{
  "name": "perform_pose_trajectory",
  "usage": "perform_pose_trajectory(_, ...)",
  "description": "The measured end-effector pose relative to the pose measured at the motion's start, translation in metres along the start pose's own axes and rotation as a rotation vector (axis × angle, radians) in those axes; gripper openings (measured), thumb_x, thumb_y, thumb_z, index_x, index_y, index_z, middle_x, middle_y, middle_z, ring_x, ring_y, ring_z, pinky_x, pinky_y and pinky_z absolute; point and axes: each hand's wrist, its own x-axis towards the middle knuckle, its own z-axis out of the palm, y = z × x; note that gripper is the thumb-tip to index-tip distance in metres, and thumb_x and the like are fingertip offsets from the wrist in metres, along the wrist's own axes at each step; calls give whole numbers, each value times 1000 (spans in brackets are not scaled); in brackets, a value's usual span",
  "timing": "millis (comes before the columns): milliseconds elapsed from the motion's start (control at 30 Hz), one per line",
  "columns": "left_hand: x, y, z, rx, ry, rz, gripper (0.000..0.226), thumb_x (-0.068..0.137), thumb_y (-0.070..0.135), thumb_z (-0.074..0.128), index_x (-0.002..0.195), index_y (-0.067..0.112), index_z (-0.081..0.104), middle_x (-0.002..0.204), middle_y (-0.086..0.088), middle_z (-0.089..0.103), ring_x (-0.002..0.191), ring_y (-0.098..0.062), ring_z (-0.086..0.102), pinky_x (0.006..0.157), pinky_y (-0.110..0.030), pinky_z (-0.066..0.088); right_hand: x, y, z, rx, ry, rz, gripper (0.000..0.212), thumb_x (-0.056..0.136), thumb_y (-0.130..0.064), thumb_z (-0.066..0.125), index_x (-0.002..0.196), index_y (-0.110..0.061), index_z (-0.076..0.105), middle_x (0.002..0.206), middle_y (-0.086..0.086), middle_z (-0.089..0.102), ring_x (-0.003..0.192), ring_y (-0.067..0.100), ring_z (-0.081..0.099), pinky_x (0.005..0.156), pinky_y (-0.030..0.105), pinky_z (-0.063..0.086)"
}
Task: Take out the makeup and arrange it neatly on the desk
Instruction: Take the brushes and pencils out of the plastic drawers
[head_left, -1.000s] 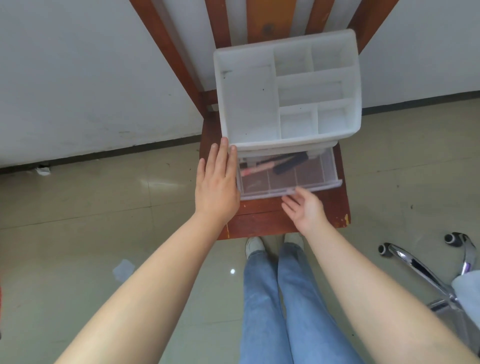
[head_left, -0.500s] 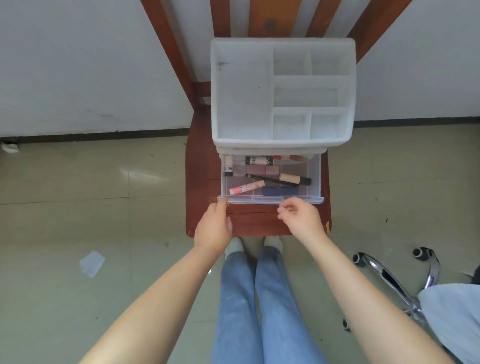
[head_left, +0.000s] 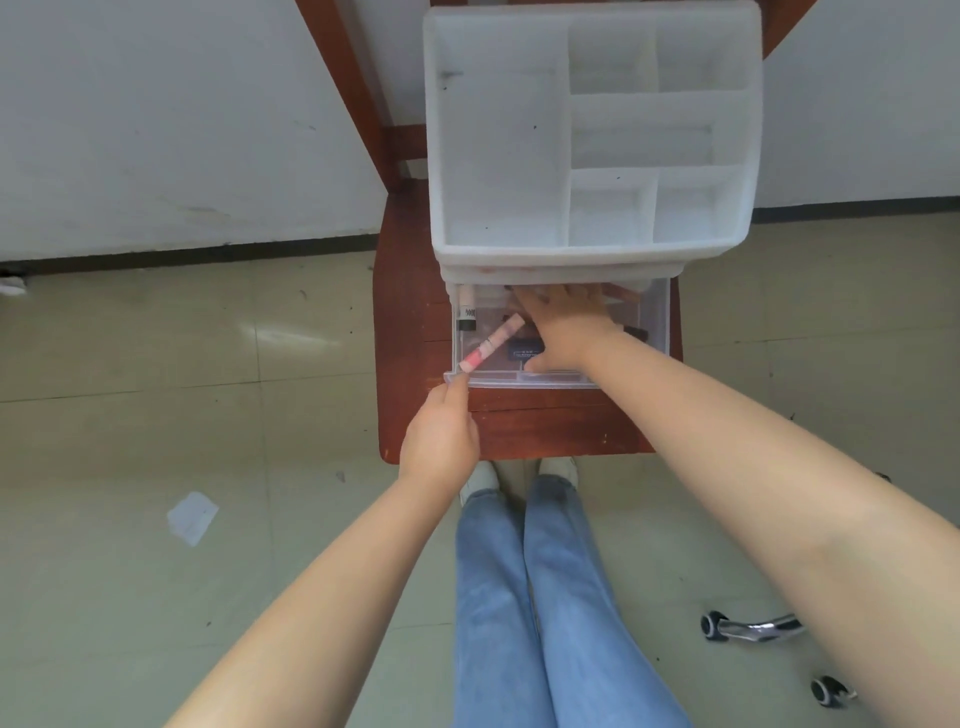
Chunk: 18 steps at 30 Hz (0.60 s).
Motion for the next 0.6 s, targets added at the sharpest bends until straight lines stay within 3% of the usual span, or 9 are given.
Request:
perform_pose_trajectory(133, 3, 0, -1, 0, -3, -10, 50, 93, 6, 36, 142, 11, 28, 122, -15, 49, 107, -32, 51, 82, -37, 40, -3, -2, 2, 26, 78, 26, 75, 80, -20, 59, 143, -22, 18, 140, 15, 34, 124, 37, 37, 98, 46, 36)
perform_pose_trajectory(200, 4, 1, -2, -6, -5, -10, 50, 93, 6, 36, 142, 10, 28, 124, -16, 49, 108, -32, 51, 83, -35, 40, -6, -6, 5, 49, 97, 32, 71, 81, -12, 57, 142, -19, 22, 133, 18, 39, 115, 37, 45, 85, 41, 43)
perform_pose_trajectory(300, 5, 3, -4, -4, -12, -16, 49, 94, 9, 37, 142, 8, 27, 128, -16, 47, 112, -31, 50, 86, -34, 40, -7, -9, 11, 29, 140, 35, 51, 83, -4, 52, 131, -7, 37, 121, 19, 49, 104, 35, 53, 71, 34, 41)
perform_pose_trajectory(467, 5, 6, -7, 7, -29, -27, 49, 94, 11, 38, 141, 7, 27, 129, -15, 46, 112, -31, 50, 85, -33, 41, -11, -10, 8, 45, 245, 39, 40, 84, -8, 55, 122, -3, 44, 115, 18, 55, 101, 34, 54, 68, 33, 38)
perform_pose_trajectory(533, 5, 6, -7, 28, -36, -34, 49, 94, 12, 38, 142, 7, 27, 130, -15, 46, 112, -31, 50, 85, -34, 41, -17, -11, 6, 71, 329, 10, 43, 75, -7, 66, 115, 1, 51, 104, 20, 61, 90, 37, 59, 62, 33, 41)
perform_pose_trajectory(600, 6, 7, -9, 80, -48, -40, 49, 95, 14, 37, 142, 9, 27, 128, -14, 48, 111, -31, 52, 83, -36, 43, -29, -11, 4, 92, 397, -49, 49, 45, -4, 83, 89, 2, 63, 74, 17, 66, 59, 34, 63, 45, 30, 46)
